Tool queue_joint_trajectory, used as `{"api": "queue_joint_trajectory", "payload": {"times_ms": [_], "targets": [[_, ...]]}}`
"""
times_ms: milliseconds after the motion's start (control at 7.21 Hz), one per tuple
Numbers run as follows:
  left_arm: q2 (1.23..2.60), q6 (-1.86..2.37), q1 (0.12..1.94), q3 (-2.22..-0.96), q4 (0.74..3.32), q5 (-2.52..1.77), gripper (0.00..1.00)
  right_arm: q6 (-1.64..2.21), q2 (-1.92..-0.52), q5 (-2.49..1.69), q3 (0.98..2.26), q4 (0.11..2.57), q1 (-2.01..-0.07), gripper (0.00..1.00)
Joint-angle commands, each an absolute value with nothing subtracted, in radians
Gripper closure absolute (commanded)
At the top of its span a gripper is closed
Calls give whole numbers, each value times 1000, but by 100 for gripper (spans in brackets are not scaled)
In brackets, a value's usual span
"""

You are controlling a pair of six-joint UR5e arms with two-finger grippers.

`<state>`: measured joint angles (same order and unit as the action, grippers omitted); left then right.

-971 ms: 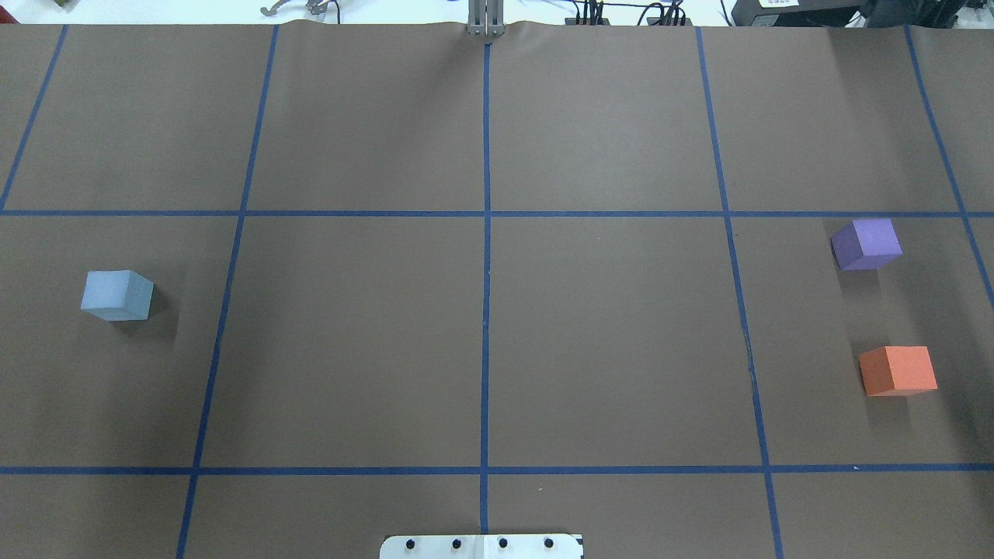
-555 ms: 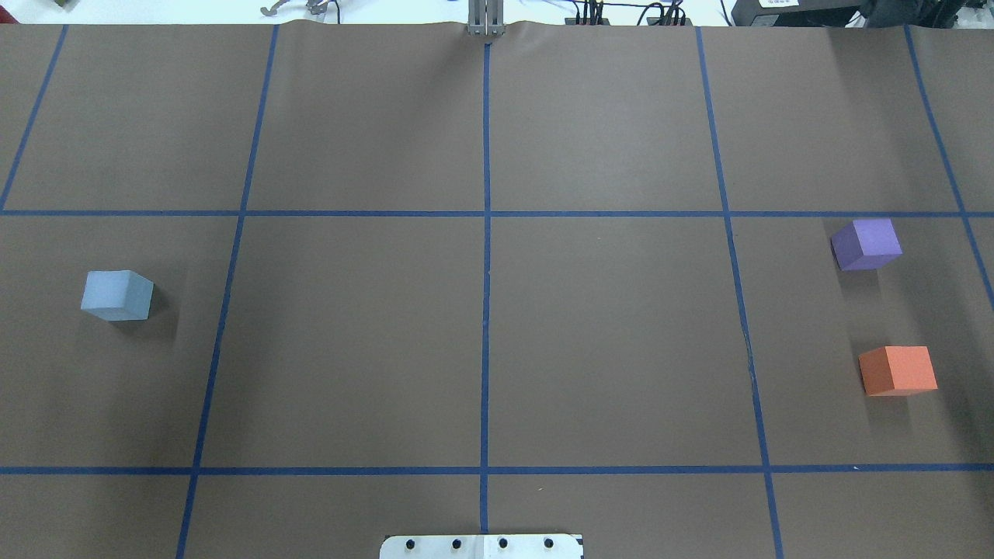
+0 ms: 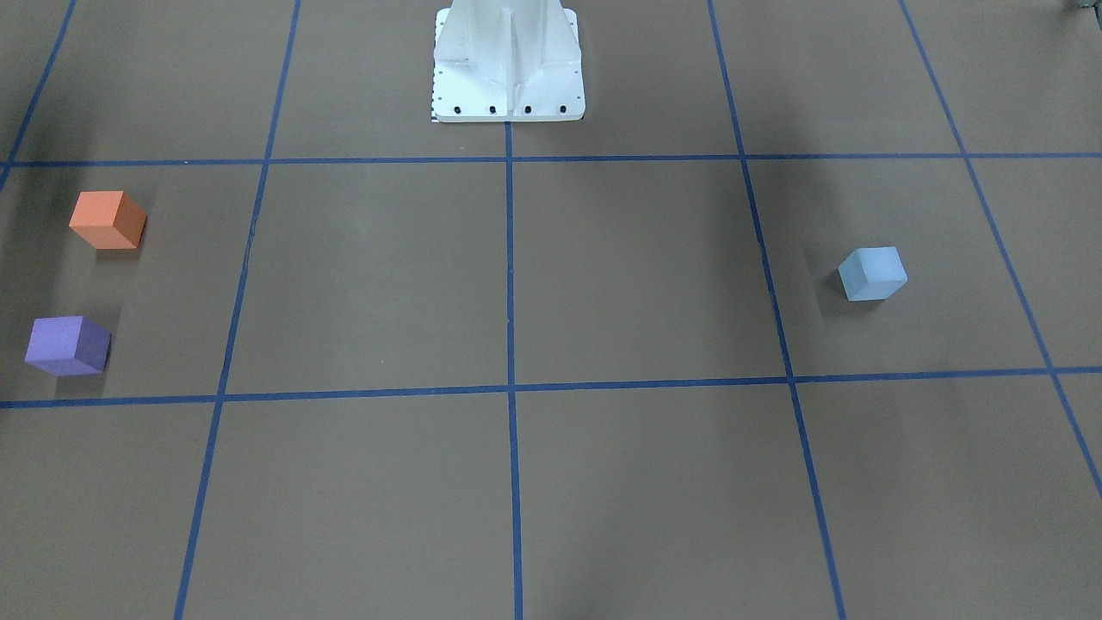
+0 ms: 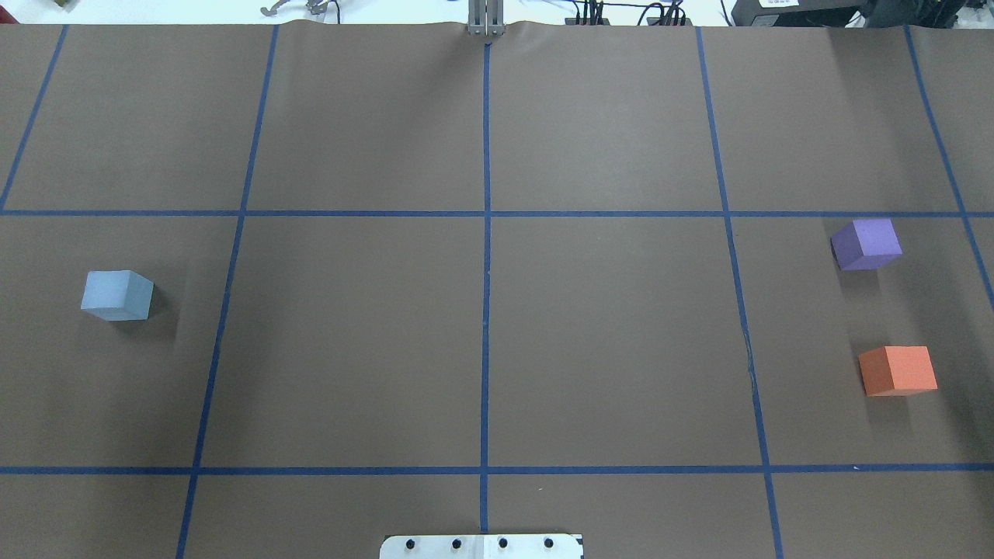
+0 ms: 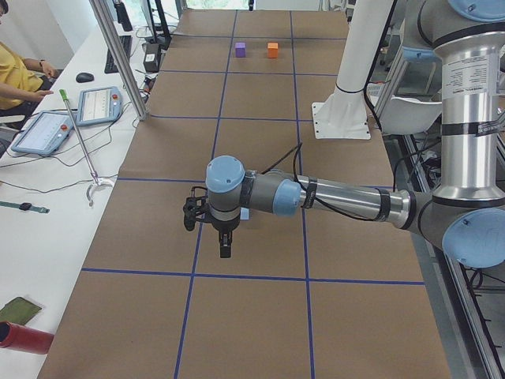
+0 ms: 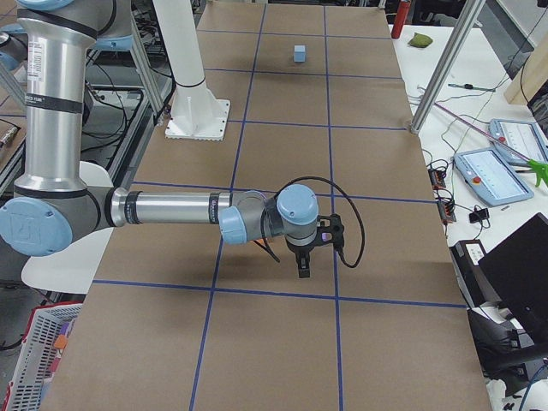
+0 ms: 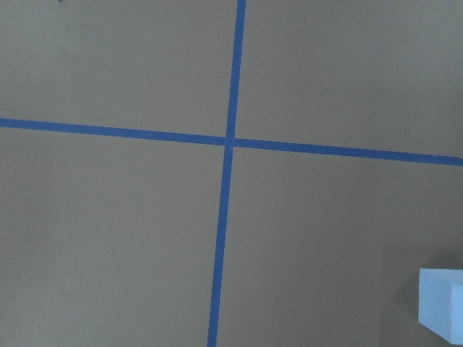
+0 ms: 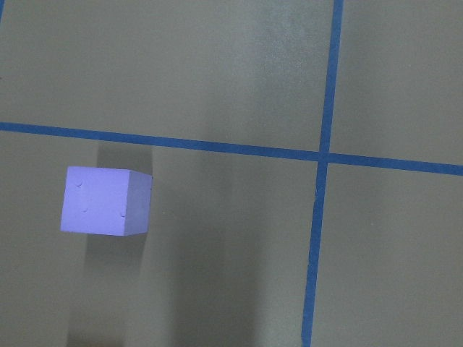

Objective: Place blue block between orange and purple blocks

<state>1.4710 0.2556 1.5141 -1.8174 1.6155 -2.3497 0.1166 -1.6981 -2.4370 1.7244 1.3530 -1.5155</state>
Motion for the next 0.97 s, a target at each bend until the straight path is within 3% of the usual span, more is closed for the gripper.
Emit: {"api": "queue_joint_trajectory", "payload": {"times_ms": [0,416,832], "targets": [[1471,255,1513,-1828,1618,-2355,0,117,-1698,-2437,1726,1353,-1516,0],[1476,273,1471,-1832,1635,-2402,0,117,-1697,-2437,1726,1353,-1516,0],[1494,780,1181,-1830,1893,-2402,0,118,-1697,-2437,1726,1353,-1516,0]]}}
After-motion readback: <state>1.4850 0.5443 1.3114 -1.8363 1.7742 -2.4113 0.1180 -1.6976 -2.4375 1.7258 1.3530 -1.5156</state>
